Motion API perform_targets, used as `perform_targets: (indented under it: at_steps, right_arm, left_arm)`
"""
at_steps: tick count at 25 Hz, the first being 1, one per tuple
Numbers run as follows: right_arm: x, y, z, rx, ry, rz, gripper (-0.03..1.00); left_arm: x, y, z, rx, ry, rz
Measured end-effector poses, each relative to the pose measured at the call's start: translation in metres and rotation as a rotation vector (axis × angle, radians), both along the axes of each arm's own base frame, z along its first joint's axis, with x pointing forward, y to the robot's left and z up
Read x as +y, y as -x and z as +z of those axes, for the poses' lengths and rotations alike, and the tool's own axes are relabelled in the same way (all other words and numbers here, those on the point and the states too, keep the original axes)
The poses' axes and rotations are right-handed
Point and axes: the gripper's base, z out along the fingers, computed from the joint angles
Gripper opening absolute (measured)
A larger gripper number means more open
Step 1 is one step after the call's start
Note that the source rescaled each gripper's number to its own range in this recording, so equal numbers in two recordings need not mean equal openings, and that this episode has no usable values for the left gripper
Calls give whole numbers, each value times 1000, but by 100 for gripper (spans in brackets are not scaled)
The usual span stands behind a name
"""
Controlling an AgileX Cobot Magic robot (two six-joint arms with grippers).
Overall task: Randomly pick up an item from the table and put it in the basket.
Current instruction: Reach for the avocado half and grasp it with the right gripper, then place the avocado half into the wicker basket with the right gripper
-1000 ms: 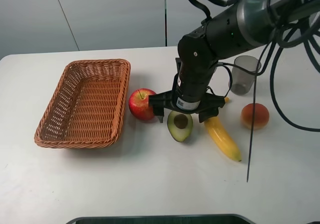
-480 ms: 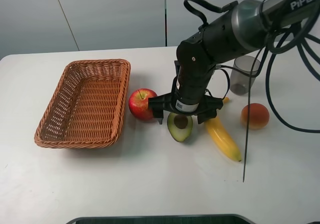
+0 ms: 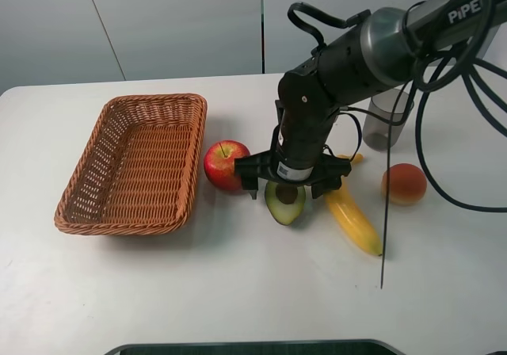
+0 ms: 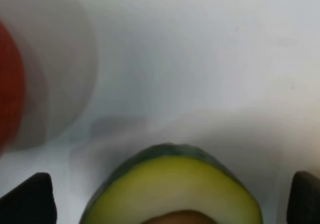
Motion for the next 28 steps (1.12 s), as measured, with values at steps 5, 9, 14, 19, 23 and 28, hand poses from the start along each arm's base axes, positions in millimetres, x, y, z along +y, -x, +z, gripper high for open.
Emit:
perform_targets:
  at_steps: [5,9,14,19,23,28]
  right_arm:
    - [0,0,-1,1,1,0,100]
    - [0,0,-6,13,12,0,100]
    - [0,0,-6,15,12,-2,100]
    - [-1,2,-7,29,16,-10,0]
    - [-1,2,-7,32,17,-8,1]
    - [-1,2,-7,31,18,-4,1]
  left_arm:
    - [0,0,0,0,0,0]
    - [0,0,0,0,0,0]
    - [0,0,0,0,0,0]
    - [0,0,0,0,0,0]
    - [0,0,0,0,0,0]
    - [0,0,0,0,0,0]
